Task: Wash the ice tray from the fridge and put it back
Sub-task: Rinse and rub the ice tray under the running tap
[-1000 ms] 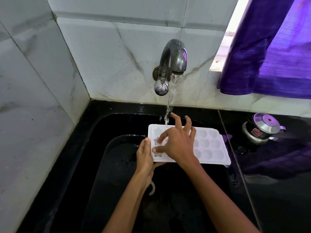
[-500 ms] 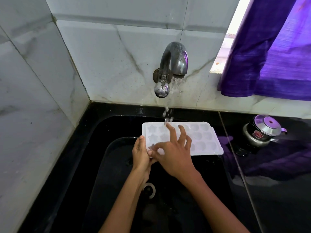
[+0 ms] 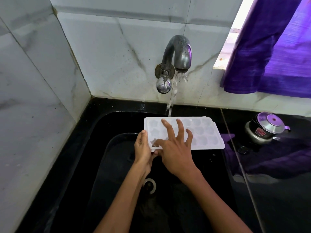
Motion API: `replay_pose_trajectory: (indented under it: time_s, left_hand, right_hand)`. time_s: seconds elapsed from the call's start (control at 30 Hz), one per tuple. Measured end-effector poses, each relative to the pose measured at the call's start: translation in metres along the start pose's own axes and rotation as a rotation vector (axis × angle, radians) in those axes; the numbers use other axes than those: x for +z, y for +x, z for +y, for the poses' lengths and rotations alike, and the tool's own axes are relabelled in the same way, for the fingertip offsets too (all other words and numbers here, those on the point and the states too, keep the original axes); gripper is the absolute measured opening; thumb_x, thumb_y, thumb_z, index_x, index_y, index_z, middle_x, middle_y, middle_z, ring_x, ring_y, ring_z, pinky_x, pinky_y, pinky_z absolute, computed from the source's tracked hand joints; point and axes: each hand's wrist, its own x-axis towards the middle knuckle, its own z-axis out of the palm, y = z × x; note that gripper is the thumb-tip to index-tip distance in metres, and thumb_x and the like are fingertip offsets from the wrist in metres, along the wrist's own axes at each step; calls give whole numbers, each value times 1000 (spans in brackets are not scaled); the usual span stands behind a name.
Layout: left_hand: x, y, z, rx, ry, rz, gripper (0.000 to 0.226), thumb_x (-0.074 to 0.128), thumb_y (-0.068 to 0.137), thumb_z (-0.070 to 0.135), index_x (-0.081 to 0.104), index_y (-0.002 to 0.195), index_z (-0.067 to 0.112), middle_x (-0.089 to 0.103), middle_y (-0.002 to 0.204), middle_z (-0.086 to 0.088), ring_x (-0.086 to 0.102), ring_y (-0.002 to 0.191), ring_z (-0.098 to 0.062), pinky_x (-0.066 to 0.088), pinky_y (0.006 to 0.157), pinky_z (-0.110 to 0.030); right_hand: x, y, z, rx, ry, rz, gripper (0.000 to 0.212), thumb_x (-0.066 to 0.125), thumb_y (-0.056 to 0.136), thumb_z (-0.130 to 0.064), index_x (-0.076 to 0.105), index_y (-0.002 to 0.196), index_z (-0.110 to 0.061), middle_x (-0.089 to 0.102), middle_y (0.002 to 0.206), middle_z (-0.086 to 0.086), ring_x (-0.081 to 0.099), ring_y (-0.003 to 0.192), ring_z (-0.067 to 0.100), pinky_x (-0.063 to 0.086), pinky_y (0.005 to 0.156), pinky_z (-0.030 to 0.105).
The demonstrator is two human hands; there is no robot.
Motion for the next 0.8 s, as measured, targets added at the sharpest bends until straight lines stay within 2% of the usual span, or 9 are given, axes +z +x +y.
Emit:
replay_pose_trajectory:
  time_s: [0.1,0.2,0.27,0.33,0.43,0.53,0.63,0.8]
  left_hand:
    - [-2,-2,-2,10,4,7,30,41,100,38,58,107,14,68,84,-7,61,47,-8,41,37,-16]
    - [-5,-4,-2,5,14,11,30,41,100,38,59,107,16,71,84,-6,64,52,-10,44,38,-19]
    - [-6,-5,-3,-9,25,15,31,40,100,38,58,110,16,69,82,-8,59,45,-10,42,37,-18]
    - [-7,-7,-5,-20,34,6,33,40,100,41,56,112,15,67,81,-10,52,39,-9,39,36,-19]
    - [-6,-8,-5,-8,39,-6,33,40,99,42,57,108,15,66,84,-10,52,39,-7,39,36,-18]
    - [-5,-7,-2,1,42,7,34,39,100,40,57,113,14,67,87,-10,56,42,-7,39,36,-17]
    - [-4,-6,-1,-19,28,8,35,38,101,39,56,115,13,68,84,-11,50,37,-8,37,35,-17]
    - [-6,-6,-1,15,39,8,37,38,100,40,56,114,11,68,81,-9,48,37,-8,36,35,-16]
  right_hand:
    - [-4,0,0,20,35,22,23,62,86,-41,64,109,-39,-5,160,-6,-26,141,31,-15,105,49]
    - [-4,-2,0,8,2,-18,30,57,88,-46,60,117,-42,-12,159,-4,-28,140,32,-16,104,50]
    - [-3,-3,-1,-13,-14,-50,30,54,90,-44,59,120,-43,-15,159,-3,-30,139,33,-17,104,51]
    - [-5,-3,-3,-16,-4,-45,26,59,87,-44,64,113,-41,-11,159,-4,-30,139,32,-17,104,50]
    - [-8,-2,-4,28,48,7,22,68,80,-42,70,102,-37,-4,159,-6,-26,140,30,-13,106,49]
    - [-8,-4,-4,36,44,-3,26,63,85,-41,65,112,-40,-7,159,-4,-26,140,31,-13,105,49]
    - [-6,-5,-5,11,0,-54,28,55,91,-39,60,119,-42,-12,159,-3,-28,139,32,-15,104,51]
    - [-10,-2,-8,83,107,38,23,69,80,-40,71,103,-36,4,159,-8,-19,142,27,-9,108,47]
